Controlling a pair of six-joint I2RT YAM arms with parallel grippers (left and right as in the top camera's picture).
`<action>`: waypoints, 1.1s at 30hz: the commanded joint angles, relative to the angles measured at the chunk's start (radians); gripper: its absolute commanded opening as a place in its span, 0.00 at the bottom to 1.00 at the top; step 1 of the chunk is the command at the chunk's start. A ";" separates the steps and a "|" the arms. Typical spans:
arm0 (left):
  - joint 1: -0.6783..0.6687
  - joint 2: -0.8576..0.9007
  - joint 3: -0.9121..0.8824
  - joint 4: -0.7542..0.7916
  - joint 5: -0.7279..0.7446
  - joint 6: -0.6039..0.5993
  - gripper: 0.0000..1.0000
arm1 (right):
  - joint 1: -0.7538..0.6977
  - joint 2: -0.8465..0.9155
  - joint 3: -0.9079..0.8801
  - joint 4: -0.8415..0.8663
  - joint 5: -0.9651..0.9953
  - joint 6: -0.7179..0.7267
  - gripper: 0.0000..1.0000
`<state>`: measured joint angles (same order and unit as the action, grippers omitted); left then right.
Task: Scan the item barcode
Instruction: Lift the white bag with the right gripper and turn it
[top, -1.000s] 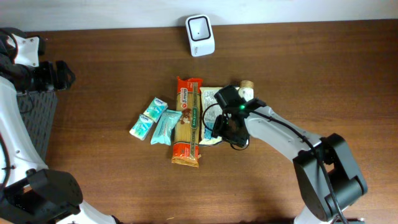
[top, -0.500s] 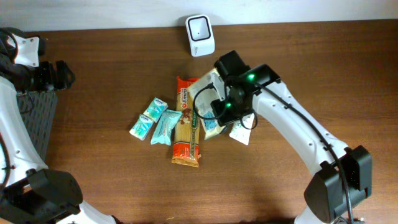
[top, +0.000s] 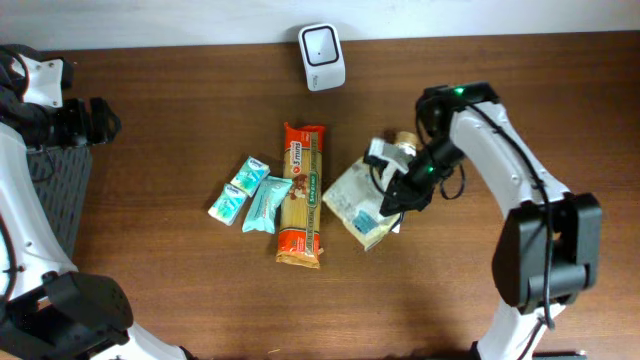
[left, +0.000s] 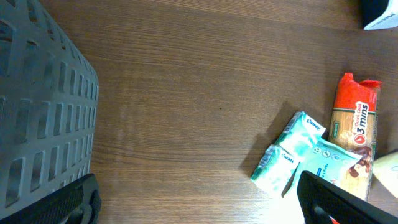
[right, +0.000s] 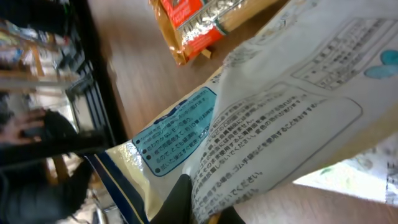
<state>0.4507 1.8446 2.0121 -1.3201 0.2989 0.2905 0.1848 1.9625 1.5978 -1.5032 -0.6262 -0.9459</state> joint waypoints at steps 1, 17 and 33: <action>0.002 0.008 0.000 0.002 0.000 -0.010 0.99 | -0.006 0.032 0.009 0.031 0.076 -0.060 0.05; 0.002 0.008 0.000 0.002 0.000 -0.010 0.99 | -0.163 0.047 0.002 0.308 0.122 1.114 0.99; 0.002 0.008 0.000 0.002 0.000 -0.010 0.99 | -0.005 0.047 -0.196 0.741 0.193 1.370 0.04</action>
<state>0.4507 1.8446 2.0121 -1.3201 0.2989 0.2905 0.1696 2.0041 1.4075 -0.7723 -0.4599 0.4221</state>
